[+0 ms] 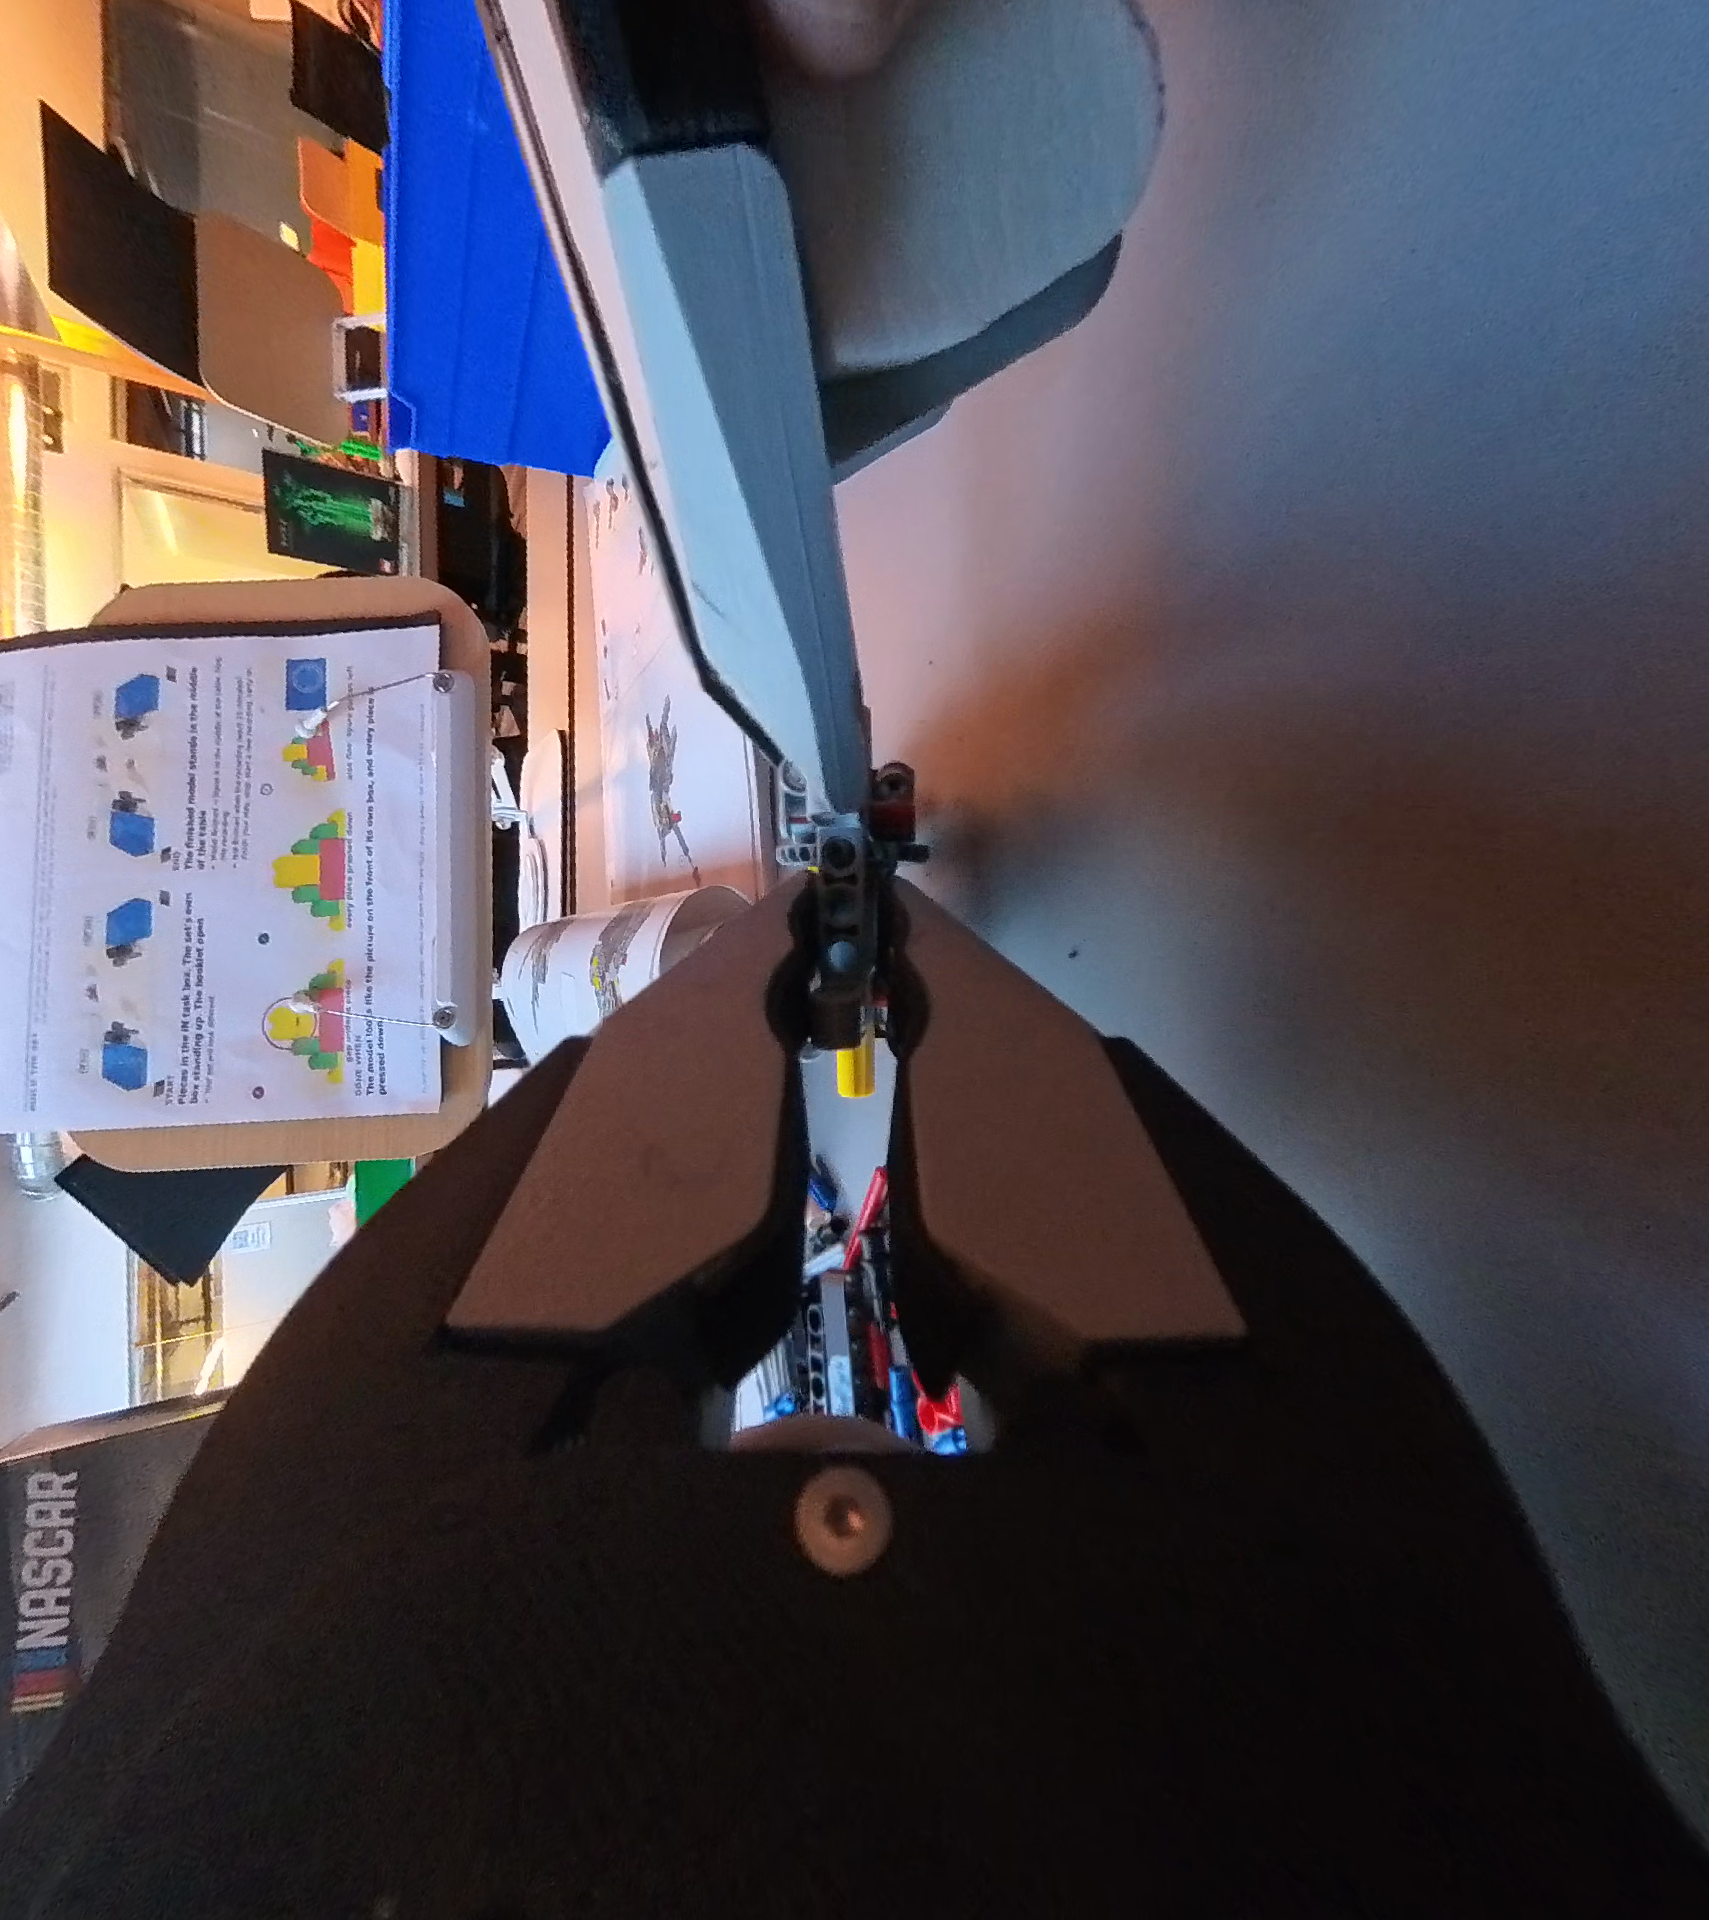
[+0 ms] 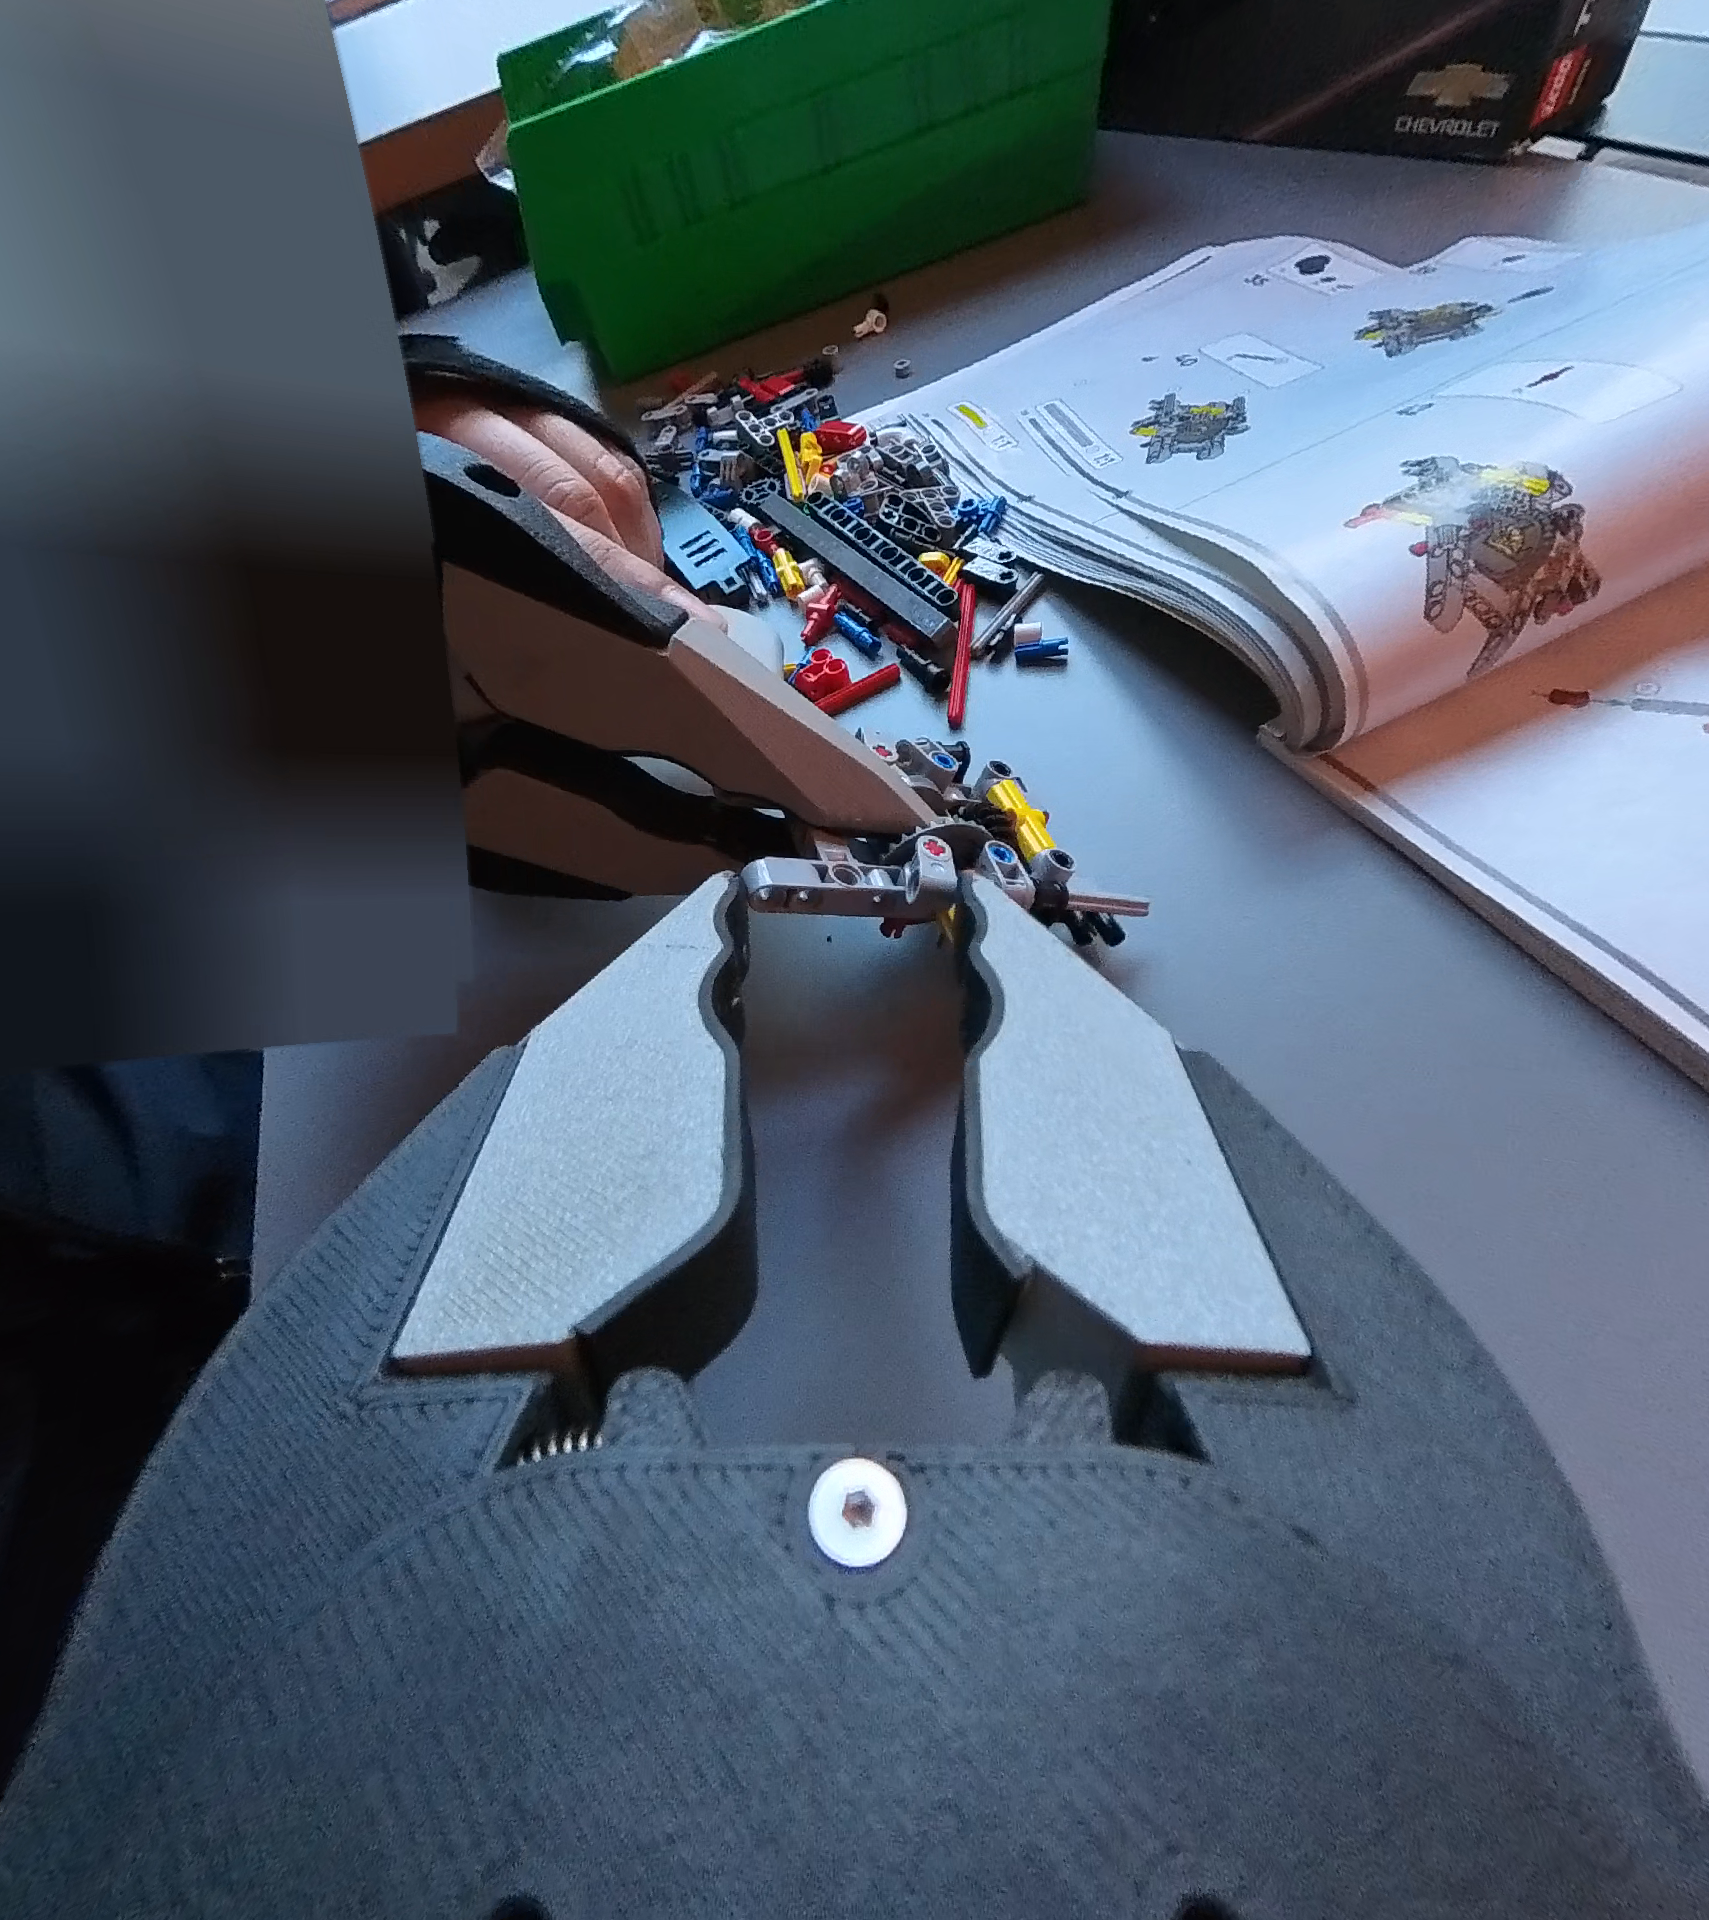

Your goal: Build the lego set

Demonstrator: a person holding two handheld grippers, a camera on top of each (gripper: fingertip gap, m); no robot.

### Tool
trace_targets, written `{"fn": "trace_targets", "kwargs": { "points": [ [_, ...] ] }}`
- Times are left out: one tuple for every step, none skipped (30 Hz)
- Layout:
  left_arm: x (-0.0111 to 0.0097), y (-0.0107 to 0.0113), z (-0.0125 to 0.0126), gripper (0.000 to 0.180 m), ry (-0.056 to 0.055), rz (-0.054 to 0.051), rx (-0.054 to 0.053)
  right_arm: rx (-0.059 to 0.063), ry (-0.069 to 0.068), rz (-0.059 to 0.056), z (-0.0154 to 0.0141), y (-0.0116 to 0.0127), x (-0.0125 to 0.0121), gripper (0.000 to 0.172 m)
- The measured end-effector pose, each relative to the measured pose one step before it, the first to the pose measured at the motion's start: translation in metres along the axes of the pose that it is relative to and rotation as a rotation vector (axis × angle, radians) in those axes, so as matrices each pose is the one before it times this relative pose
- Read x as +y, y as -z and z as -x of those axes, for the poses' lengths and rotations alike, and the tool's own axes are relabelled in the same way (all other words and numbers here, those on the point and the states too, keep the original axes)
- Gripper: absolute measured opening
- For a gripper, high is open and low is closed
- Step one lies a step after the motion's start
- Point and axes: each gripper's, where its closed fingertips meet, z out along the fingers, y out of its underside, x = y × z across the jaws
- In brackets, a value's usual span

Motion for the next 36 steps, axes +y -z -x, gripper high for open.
{"fn": "trace_targets", "kwargs": {
  "points": [
    [0.0004, -0.00009, 0.00009, 0.006, 0.0004, 0.0041, -0.0007, -0.0007, -0.0093, 0.0013, -0.00019, -0.00037, 0.0003, 0.037],
    [0.00051, -0.00007, 0.00055, 0.006, -0.0021, 0.0044, -0.0042, -0.0026, -0.0125, 0.0036, -0.00026, -0.00042, 0.00059, 0.037],
    [0.00025, -0.00014, 0.00024, 0.006, -0.0044, 0.0037, -0.002, -0.0063, -0.0145, 0.0037, 0.0, -0.00053, 0.00052, 0.037],
    [0.0001, -0.0001, -0.00049, 0.006, -0.003, 0.0016, 0.0005, -0.0084, -0.0144, 0.0034, 0.00007, -0.00028, 0.00061, 0.037],
    [-0.00031, -0.00029, -0.00078, 0.006, 0.0006, -0.0008, 0.0041, -0.0068, -0.0106, 0.0019, 0.00001, 0.0, 0.00024, 0.037],
    [-0.00013, -0.00015, -0.00044, 0.006, 0.0018, 0.0002, 0.0025, -0.0027, -0.0039, 0.0006, -0.00001, 0.00011, 0.00012, 0.036],
    [0.00022, -0.00022, -0.00037, 0.006, -0.0015, 0.0028, 0.0012, 0.0009, 0.0002, 0.0017, -0.00007, -0.00017, 0.00024, 0.036],
    [0.00033, -0.00048, -0.00097, 0.006, -0.0035, 0.0057, 0.0026, 0.0022, 0.0027, 0.0062, 0.00006, -0.00043, 0.00077, 0.036],
    [0.00033, -0.00044, -0.0013, 0.006, -0.0056, 0.0087, 0.0009, 0.0036, 0.0052, 0.0098, 0.00012, -0.00062, 0.0012, 0.036],
    [0.00071, -0.00021, -0.00071, 0.006, -0.0112, 0.0117, -0.0022, 0.0056, 0.0067, 0.012, 0.00006, -0.0007, 0.00159, 0.036],
    [0.0004, -0.00007, -0.00056, 0.006, -0.0059, 0.0081, -0.0002, 0.0069, 0.0068, 0.0095, -0.00019, -0.00057, 0.00123, 0.036],
    [0.00068, -0.00016, -0.0004, 0.006, 0.0015, 0.0073, 0.004, 0.0051, 0.006, 0.0061, 0.00018, -0.00029, 0.00089, 0.034],
    [0.0006, -0.00021, 0.00026, 0.006, 0.0072, 0.0038, 0.0039, -0.0009, 0.0076, 0.0009, 0.00097, -0.00012, 0.0001, 0.03],
    [-0.00084, 0.00052, 0.00025, 0.006, 0.0048, -0.0033, 0.0039, -0.0164, 0.0069, -0.0065, 0.00374, -0.00005, -0.00107, 0.023],
    [0.00039, 0.00011, 0.00002, 0.005, -0.0006, 0.0075, 0.0005, -0.0023, 0.0067, -0.0042, 0.00193, -0.00047, -0.00087, 0.022],
    [0.00109, -0.00063, -0.0004, 0.005, -0.0093, 0.0118, -0.0044, 0.0053, 0.0121, 0.0058, 0.00061, -0.00097, 0.00041, 0.022],
    [0.00428, -0.00134, 0.00089, 0.006, -0.0085, 0.0315, -0.0122, 0.003, 0.0148, 0.0152, 0.00082, -0.00054, 0.00181, 0.017],
    [0.00025, -0.00075, 0.00022, 0.005, -0.0101, -0.0036, -0.0033, -0.0046, 0.0194, 0.0076, 0.00198, -0.00056, 0.00096, 0.013],
    [0.0007, -0.00049, -0.00061, 0.005, 0.0162, 0.0022, 0.0092, 0.0024, 0.0157, 0.0137, 0.00102, -0.00132, 0.00153, 0.009],
    [0.00024, -0.00049, 0.00003, 0.005, 0.0118, -0.0039, 0.0051, 0.0089, 0.0201, 0.0055, 0.00018, -0.00102, 0.00027, 0.004],
    [-0.00026, -0.00053, 0.00038, 0.006, 0.0167, -0.0105, 0.0061, 0.0098, 0.0178, -0.0045, -0.00032, -0.00023, -0.00084, 0.004],
    [-0.00153, 0.00029, 0.00122, 0.006, 0.0304, -0.0211, 0.0066, 0.0042, 0.0118, -0.015, -0.00018, 0.00105, -0.00216, 0.004],
    [-0.00193, 0.00107, 0.00198, 0.006, 0.0315, -0.0257, 0.0089, -0.0025, 0.0073, -0.0301, -0.00011, 0.00219, -0.00385, 0.004],
    [-0.00216, 0.00133, 0.00175, 0.006, 0.0333, -0.0276, 0.0128, -0.0057, -0.0024, -0.0342, -0.00086, 0.00284, -0.00419, 0.004],
    [-0.00098, 0.00103, 0.00054, 0.006, 0.0372, -0.0205, 0.0187, -0.013, -0.0122, -0.0264, -0.00109, 0.00291, -0.00302, 0.007],
    [0.00109, 0.00034, -0.00044, 0.006, 0.0431, -0.0081, 0.0251, -0.0109, -0.0218, -0.0186, -0.00255, 0.00302, -0.00196, 0.01],
    [0.00029, 0.00044, 0.00002, 0.006, 0.0465, -0.0165, 0.022, 0.0012, -0.0274, -0.0166, -0.00475, 0.0034, -0.00166, 0.013],
    [0.00007, 0.00116, 0.00179, 0.006, 0.0415, -0.0166, 0.0147, 0.0035, -0.0255, -0.0134, -0.00524, 0.00339, -0.00121, 0.016],
    [-0.00009, 0.00132, 0.00177, 0.006, 0.0367, -0.0138, 0.0152, 0.0031, -0.0214, -0.008, -0.00478, 0.00297, -0.00067, 0.02],
    [-0.00054, 0.00128, 0.00118, 0.006, 0.0372, -0.0146, 0.0154, -0.0006, -0.0163, -0.0053, -0.00357, 0.00237, -0.00054, 0.021],
    [-0.00073, 0.00137, 0.00093, 0.006, 0.031, -0.0136, 0.0147, -0.0015, -0.0111, -0.0038, -0.00245, 0.00163, -0.00042, 0.022],
    [-0.00031, 0.00119, 0.00063, 0.006, 0.0221, -0.0076, 0.0107, -0.0005, -0.0061, -0.0013, -0.00144, 0.00057, -0.0002, 0.023],
    [-0.00003, 0.00074, 0.00008, 0.006, 0.0134, -0.0039, 0.0081, 0.0001, -0.001, 0.002, -0.00036, -0.0002, 0.00015, 0.023],
    [0.00001, 0.00039, -0.00001, 0.006, 0.0069, -0.0009, 0.0045, 0.002, 0.0029, 0.0082, -0.00002, -0.00084, 0.00102, 0.022],
    [-0.00027, 0.00034, -0.00026, 0.006, 0.0009, -0.0006, 0.0025, 0.0026, 0.0056, 0.0122, 0.00012, -0.00125, 0.00155, 0.022],
    [-0.00033, 0.00027, -0.00073, 0.006, 0.0005, -0.0012, 0.0039, 0.0028, 0.0064, 0.0122, 0.00032, -0.00136, 0.00145, 0.021]
  ]
}}
